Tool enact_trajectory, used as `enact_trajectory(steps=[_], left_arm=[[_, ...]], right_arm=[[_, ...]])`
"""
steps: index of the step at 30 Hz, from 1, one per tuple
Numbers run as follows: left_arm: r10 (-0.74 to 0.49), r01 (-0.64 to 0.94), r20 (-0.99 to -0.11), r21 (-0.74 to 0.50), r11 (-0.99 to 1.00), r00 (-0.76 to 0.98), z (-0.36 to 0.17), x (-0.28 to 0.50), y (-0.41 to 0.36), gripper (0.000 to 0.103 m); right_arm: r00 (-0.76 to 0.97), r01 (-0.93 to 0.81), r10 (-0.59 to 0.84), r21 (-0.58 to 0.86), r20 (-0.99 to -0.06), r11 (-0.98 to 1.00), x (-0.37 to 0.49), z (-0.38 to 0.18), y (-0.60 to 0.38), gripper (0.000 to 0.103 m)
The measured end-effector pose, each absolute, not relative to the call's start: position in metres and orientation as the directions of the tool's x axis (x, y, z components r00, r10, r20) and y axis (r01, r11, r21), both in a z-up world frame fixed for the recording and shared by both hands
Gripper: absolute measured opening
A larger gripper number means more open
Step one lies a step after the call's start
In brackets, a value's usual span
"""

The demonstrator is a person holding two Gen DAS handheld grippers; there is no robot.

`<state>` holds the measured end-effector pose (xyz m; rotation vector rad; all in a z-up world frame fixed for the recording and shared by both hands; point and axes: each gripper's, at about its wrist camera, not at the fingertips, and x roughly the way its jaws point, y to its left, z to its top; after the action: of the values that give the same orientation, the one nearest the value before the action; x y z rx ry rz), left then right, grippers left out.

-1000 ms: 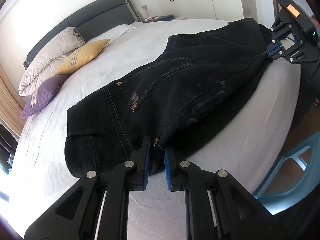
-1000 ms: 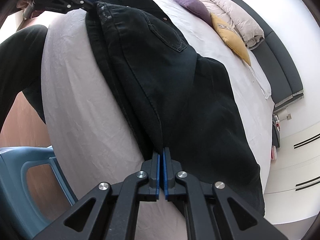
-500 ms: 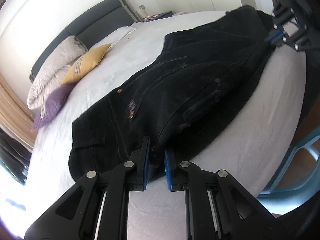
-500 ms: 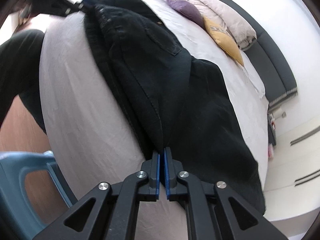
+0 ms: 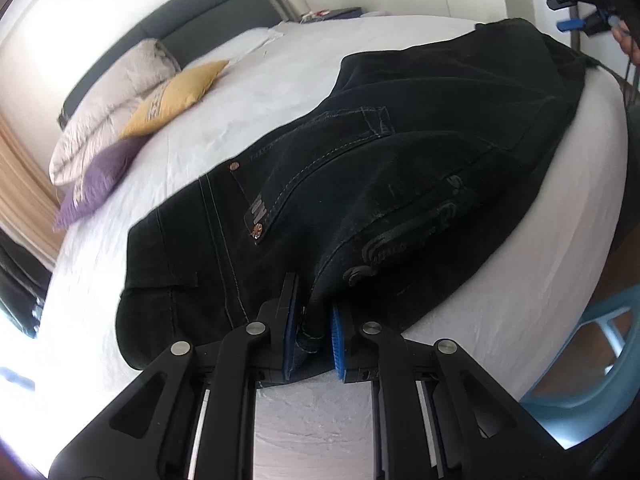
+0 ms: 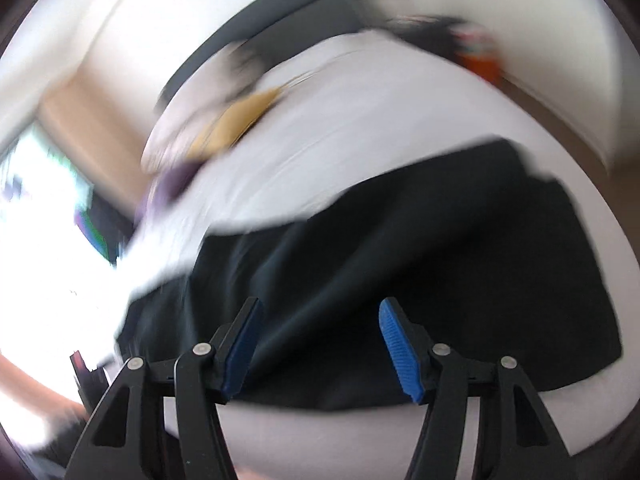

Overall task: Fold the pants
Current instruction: 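Open the right tool and release the jeans while the left tool keeps holding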

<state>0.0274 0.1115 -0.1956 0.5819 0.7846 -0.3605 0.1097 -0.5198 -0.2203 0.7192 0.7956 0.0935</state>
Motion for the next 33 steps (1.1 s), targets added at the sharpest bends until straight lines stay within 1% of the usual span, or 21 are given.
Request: enact_trajectory(steps=[2,3,5,7,8,10,12,15,17,19,20,21,22,23,25,27,30,33], left_arm=[[-0.077,0.506,-0.752,0.361,0.783,0.655,-0.197,0.030,0.109,0.013],[-0.067,0.507,-0.756,0.368,0.779,0.652,-0.197,0.033,0.107,0.013],[-0.059,0.510,-0.761,0.372,0.776,0.646,-0.198,0.035,0.106,0.013],[-0.051,0.510,-0.767,0.373,0.775,0.639,-0.199,0.039,0.105,0.013],[-0.049,0.510,-0.769,0.374,0.775,0.638,-0.199,0.040,0.104,0.013],[-0.048,0.509,-0.772,0.370,0.777,0.634,-0.200,0.043,0.104,0.013],[-0.052,0.507,-0.776,0.359,0.784,0.629,-0.202,0.045,0.104,0.013],[-0.053,0.505,-0.778,0.353,0.788,0.626,-0.203,0.048,0.105,0.013],[-0.051,0.503,-0.779,0.352,0.789,0.625,-0.204,0.050,0.102,0.013],[-0.047,0.504,-0.781,0.355,0.788,0.623,-0.204,0.054,0.100,0.013],[-0.045,0.503,-0.781,0.356,0.787,0.623,-0.205,0.053,0.099,0.013],[-0.045,0.503,-0.781,0.356,0.787,0.623,-0.206,0.053,0.101,0.013],[-0.046,0.504,-0.781,0.356,0.787,0.623,-0.206,0.052,0.101,0.013],[-0.046,0.503,-0.780,0.356,0.787,0.624,-0.206,0.053,0.100,0.013],[-0.045,0.501,-0.778,0.357,0.788,0.626,-0.206,0.053,0.100,0.013],[-0.045,0.499,-0.777,0.357,0.790,0.628,-0.207,0.052,0.101,0.013],[-0.051,0.500,-0.775,0.354,0.790,0.630,-0.208,0.052,0.102,0.013],[-0.055,0.499,-0.777,0.347,0.794,0.627,-0.208,0.053,0.104,0.013]], right_arm=[[0.719,0.225,0.332,0.656,-0.611,0.720,0.116,-0.227,-0.546,0.064],[0.716,0.217,0.342,0.659,-0.609,0.720,0.126,-0.227,-0.559,0.064],[0.679,0.195,0.379,0.652,-0.628,0.732,0.146,-0.231,-0.574,0.068],[0.647,0.251,0.361,0.635,-0.671,0.731,0.162,-0.240,-0.597,0.068],[0.643,0.275,0.373,0.657,-0.669,0.703,0.164,-0.245,-0.607,0.068],[0.648,0.315,0.416,0.722,-0.638,0.616,0.162,-0.256,-0.623,0.068],[0.645,0.349,0.431,0.746,-0.631,0.568,0.156,-0.266,-0.627,0.068],[0.639,0.347,0.524,0.818,-0.564,0.458,0.148,-0.291,-0.616,0.068],[0.638,0.329,0.549,0.835,-0.541,0.441,0.150,-0.298,-0.602,0.069],[0.652,0.314,0.538,0.836,-0.534,0.450,0.158,-0.298,-0.588,0.068],[0.661,0.308,0.530,0.837,-0.530,0.453,0.164,-0.297,-0.585,0.066],[0.671,0.299,0.523,0.838,-0.525,0.456,0.169,-0.295,-0.582,0.060],[0.675,0.289,0.522,0.838,-0.521,0.462,0.173,-0.293,-0.580,0.034],[0.672,0.295,0.510,0.826,-0.536,0.480,0.177,-0.291,-0.578,0.015],[0.671,0.319,0.477,0.801,-0.568,0.506,0.179,-0.283,-0.577,0.011],[0.681,0.300,0.435,0.767,-0.589,0.567,0.180,-0.262,-0.572,0.010],[0.726,0.247,0.377,0.730,-0.575,0.637,0.172,-0.218,-0.568,0.009],[0.769,0.239,0.326,0.721,-0.550,0.651,0.160,-0.183,-0.574,0.009]])
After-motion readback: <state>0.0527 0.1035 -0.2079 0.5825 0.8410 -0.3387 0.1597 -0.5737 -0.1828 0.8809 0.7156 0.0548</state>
